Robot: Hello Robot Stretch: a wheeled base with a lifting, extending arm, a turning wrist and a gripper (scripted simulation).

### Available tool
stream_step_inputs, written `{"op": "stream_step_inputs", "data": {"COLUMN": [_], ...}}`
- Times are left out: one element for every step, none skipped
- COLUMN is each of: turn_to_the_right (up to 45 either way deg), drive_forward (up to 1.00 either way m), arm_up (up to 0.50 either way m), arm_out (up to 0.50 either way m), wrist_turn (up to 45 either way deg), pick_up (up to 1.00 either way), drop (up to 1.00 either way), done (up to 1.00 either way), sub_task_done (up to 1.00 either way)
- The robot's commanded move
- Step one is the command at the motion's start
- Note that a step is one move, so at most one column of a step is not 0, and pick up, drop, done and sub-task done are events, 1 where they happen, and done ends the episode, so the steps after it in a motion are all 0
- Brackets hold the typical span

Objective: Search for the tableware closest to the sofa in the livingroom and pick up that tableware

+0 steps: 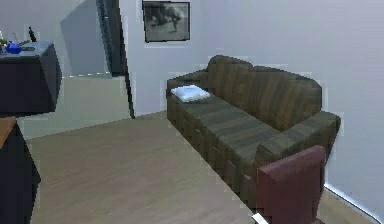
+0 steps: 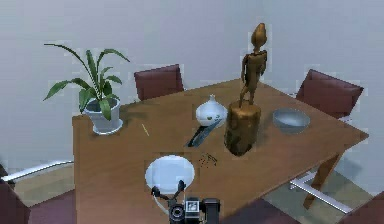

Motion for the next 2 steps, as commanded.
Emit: {"op": "stream_step_inputs", "data": {"turn_to_the_right": [0.0,0.0], "drive_forward": [0.00,0.00], "arm_up": [0.00,0.10], "arm_out": [0.00,0.00], "wrist_turn": [0.0,0.0], "pick_up": [1.00,0.00], "drop": [0.00,0.00], "done": [0.00,0.00], "sub_task_done": [0.00,0.00]}}
